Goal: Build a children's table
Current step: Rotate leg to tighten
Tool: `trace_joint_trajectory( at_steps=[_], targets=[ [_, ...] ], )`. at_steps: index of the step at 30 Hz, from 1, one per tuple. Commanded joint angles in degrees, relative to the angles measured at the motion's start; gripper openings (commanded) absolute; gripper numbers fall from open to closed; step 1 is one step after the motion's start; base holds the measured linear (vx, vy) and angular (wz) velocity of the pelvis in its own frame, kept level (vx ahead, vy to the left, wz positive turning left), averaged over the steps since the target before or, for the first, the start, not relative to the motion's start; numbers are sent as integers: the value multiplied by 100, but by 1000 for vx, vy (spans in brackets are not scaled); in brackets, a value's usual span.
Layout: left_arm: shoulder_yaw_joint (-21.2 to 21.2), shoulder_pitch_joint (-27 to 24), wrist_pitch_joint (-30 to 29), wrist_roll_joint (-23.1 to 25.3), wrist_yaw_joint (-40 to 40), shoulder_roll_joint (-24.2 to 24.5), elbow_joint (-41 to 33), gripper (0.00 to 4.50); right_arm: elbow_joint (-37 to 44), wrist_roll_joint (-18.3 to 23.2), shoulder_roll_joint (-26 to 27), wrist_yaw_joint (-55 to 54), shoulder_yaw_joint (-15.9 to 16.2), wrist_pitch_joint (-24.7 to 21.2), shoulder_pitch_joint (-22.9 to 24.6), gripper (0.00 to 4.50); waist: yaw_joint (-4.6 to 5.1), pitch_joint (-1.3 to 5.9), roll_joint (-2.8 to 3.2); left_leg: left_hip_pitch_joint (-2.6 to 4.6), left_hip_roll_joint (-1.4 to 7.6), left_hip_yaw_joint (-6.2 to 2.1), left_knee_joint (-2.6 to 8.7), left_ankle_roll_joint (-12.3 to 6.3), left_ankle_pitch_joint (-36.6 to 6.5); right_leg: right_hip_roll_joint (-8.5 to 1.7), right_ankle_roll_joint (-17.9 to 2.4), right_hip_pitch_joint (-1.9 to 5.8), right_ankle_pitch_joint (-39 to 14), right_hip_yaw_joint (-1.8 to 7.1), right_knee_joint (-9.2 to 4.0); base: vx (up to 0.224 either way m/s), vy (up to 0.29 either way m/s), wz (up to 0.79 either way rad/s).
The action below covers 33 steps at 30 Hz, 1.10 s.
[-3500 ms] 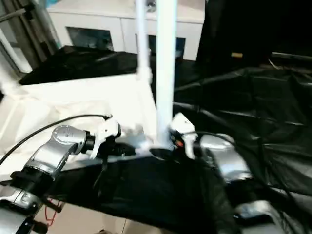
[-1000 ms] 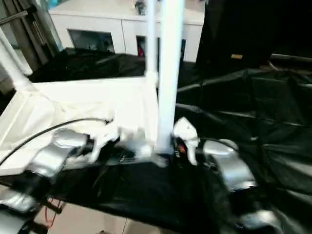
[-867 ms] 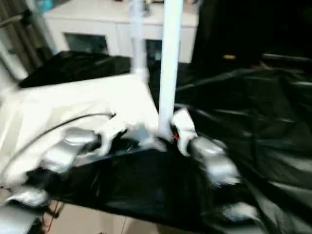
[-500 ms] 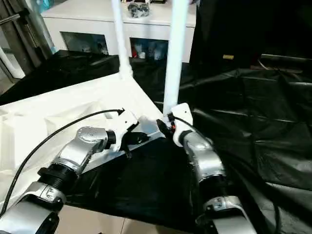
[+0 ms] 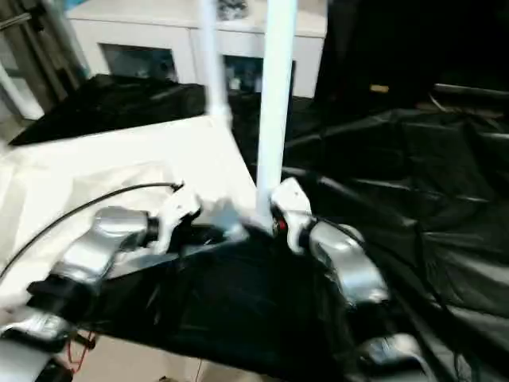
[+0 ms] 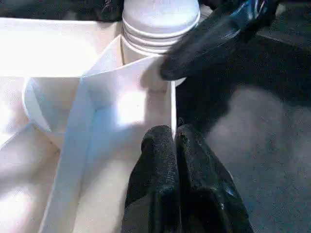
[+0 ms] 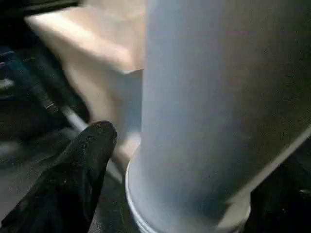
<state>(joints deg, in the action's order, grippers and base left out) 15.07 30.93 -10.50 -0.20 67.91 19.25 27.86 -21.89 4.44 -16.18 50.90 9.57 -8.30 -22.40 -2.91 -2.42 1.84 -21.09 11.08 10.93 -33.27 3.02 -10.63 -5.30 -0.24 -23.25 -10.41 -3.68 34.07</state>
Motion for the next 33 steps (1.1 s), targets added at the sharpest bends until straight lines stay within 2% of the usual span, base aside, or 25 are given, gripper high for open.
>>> trace_joint_trajectory(
  at_steps=[1,2,3,4,6,7,8,10,11,12,16,23,25,26,27,28,29,33],
  targets=[
    [234,3,164,-232,509,15,-311,0,449,360,-114,839,399,-162,85,388,-24,333,-44,51,223,-56,368,-431,-1098,-270,-1489,324,-686,224,-322,0,0,0],
    [236,-4,167,-241,553,47,-322,0,506,414,-156,930,404,-213,100,388,-50,324,-43,56,229,-46,365,-428,-1109,-268,-1469,309,-742,231,-325,0,0,0],
    [233,-7,159,-244,606,93,-324,0,568,462,-244,1098,433,-244,112,388,-67,328,-17,58,228,-48,364,-412,-1108,-271,-1473,306,-753,230,-322,0,0,0],
    [239,-11,166,-242,658,136,-328,0,601,481,-326,1236,470,-259,118,363,-69,325,-40,63,227,-42,364,-384,-1134,-269,-1470,295,-807,232,-333,0,0,0],
    [241,-28,155,-243,764,199,-350,0,606,435,-499,1525,549,-223,121,356,-90,321,-37,78,232,-45,368,-327,-1207,-280,-1441,287,-984,235,-350,0,0,0],
    [240,-27,156,-242,770,200,-347,0,595,422,-510,1545,551,-210,118,356,-90,315,27,83,232,-45,376,-266,-1265,-272,-1443,272,-994,237,-362,0,0,0],
    [253,-27,140,-241,796,206,-353,0,544,405,-521,1575,534,-183,96,337,-99,328,5,78,225,-53,372,-226,-1264,-273,-1456,290,-934,235,-346,0,0,0],
    [268,-28,134,-250,819,219,-368,0,522,407,-537,1602,516,-178,77,314,-100,331,2,68,222,-59,372,-214,-1210,-270,-1471,297,-816,231,-330,0,0,0],
    [276,-24,110,-269,842,230,-384,0,512,420,-557,1644,520,-199,57,314,-90,338,-74,64,219,-50,365,-235,-1176,-266,-1471,305,-783,231,-329,0,0,0],
    [280,-20,104,-284,857,240,-392,0,521,435,-577,1682,527,-226,42,310,-109,339,-46,63,220,-58,363,-258,-1108,-277,-1475,307,-771,231,-315,0,0,0],
    [225,-19,134,-260,725,224,-345,0,506,423,-558,1711,604,-226,5,279,-133,345,-33,58,212,-49,338,-327,-966,-281,-1479,305,-694,231,-306,0,0,0],
    [194,-9,30,-211,484,67,-284,0,554,493,-403,1585,569,-372,120,271,-151,340,-62,61,214,-50,340,-291,-1017,-278,-1430,303,-853,231,-312,0,0,0],
    [155,71,-56,-182,211,-77,-180,0,429,397,-259,1239,514,-359,144,271,-157,331,-58,62,213,-46,340,-269,-1033,-279,-1397,288,-945,239,-327,0,0,0],
    [131,181,-128,-83,-161,-259,-4,0,139,203,-50,642,420,-302,95,271,-143,322,-29,62,196,-51,347,-180,-1131,-281,-1353,277,-1133,238,-352,0,0,0],
    [127,231,-153,-37,-322,-345,73,0,-6,108,48,339,372,-282,61,271,-132,308,-35,69,189,-46,355,-133,-1216,-280,-1319,262,-1276,238,-378,0,0,0],
    [124,293,-183,22,-521,-453,166,0,-190,-11,171,-46,311,-260,15,270,-122,298,-39,94,189,-74,382,-16,-1405,-296,-1217,267,-1660,230,-414,0,0,0],
    [95,389,-262,78,-814,-617,306,0,-389,-43,346,-476,181,-361,-64,270,-111,293,-16,100,181,-80,390,32,-1488,-292,-1169,263,-1809,226,-421,0,0,0],
    [15,711,-542,226,-1784,-1209,714,0,-1019,-123,985,-1894,-175,-630,-404,270,-13,271,-34,125,164,-103,415,161,-1820,-283,-1008,239,-2209,232,-485,0,0,0]
  ],
)
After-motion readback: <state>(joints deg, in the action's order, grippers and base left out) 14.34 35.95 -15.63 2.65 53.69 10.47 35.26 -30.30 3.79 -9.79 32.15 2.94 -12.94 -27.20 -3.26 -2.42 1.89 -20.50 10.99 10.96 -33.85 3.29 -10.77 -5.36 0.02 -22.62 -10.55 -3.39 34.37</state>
